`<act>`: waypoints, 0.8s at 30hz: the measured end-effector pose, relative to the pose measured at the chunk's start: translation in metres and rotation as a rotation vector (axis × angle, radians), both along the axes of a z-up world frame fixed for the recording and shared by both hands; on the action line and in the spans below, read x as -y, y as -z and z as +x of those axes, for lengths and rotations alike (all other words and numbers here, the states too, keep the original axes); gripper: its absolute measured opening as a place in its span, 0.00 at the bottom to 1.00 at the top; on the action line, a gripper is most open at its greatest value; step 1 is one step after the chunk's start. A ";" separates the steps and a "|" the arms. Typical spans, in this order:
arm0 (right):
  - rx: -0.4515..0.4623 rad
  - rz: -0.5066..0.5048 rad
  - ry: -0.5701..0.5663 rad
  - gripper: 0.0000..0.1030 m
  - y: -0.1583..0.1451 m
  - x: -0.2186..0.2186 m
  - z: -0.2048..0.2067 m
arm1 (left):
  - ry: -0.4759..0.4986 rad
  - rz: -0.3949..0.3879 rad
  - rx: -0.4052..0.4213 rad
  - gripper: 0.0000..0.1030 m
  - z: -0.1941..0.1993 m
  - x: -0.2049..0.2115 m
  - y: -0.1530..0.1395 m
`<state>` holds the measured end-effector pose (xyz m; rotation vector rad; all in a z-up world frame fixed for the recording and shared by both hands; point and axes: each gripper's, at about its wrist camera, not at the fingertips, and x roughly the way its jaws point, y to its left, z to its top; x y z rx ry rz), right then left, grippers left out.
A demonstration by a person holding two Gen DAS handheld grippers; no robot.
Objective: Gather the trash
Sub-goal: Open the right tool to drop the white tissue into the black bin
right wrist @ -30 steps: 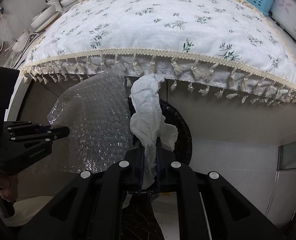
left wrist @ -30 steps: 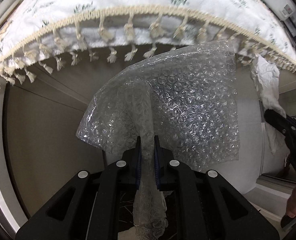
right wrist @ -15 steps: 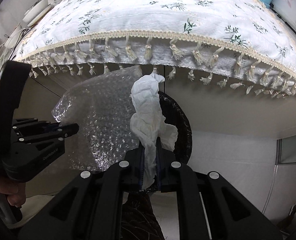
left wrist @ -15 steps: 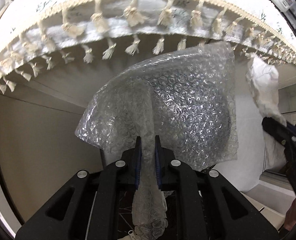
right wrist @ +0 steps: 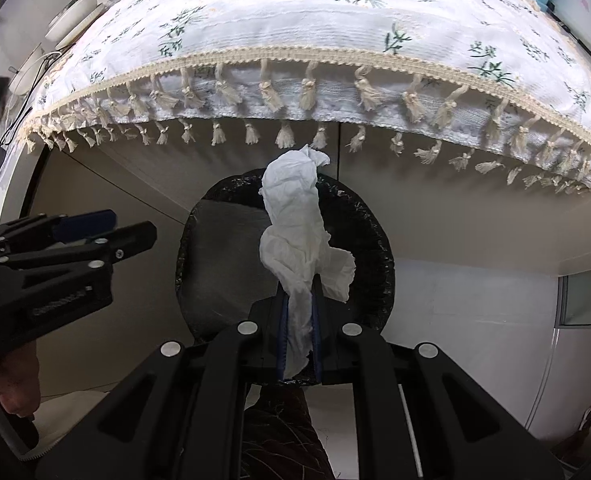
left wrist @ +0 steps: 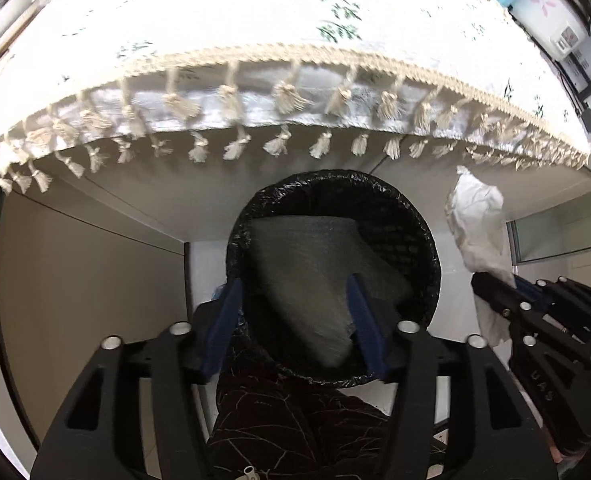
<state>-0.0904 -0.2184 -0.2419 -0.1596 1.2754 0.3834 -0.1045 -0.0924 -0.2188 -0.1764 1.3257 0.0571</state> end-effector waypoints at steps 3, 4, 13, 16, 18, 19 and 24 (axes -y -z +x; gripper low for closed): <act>-0.008 0.000 -0.011 0.09 0.007 -0.012 0.001 | -0.017 0.008 0.020 0.69 0.001 -0.012 -0.008; -0.013 0.000 -0.015 0.09 0.009 -0.016 0.002 | -0.021 0.008 0.023 0.73 0.000 -0.014 -0.011; -0.031 0.003 -0.044 0.11 0.021 -0.042 0.003 | -0.058 0.019 0.083 0.94 -0.011 -0.030 -0.037; -0.032 0.000 -0.036 0.11 0.023 -0.044 0.004 | -0.055 0.026 0.081 0.94 -0.011 -0.033 -0.036; -0.034 -0.002 -0.029 0.15 0.024 -0.043 0.006 | -0.057 0.020 0.069 0.94 -0.010 -0.036 -0.031; -0.035 -0.003 -0.023 0.19 0.024 -0.040 0.007 | -0.058 0.019 0.063 0.94 -0.010 -0.036 -0.029; -0.041 -0.005 -0.007 0.30 0.025 -0.030 0.013 | -0.057 0.010 0.042 0.94 -0.010 -0.034 -0.020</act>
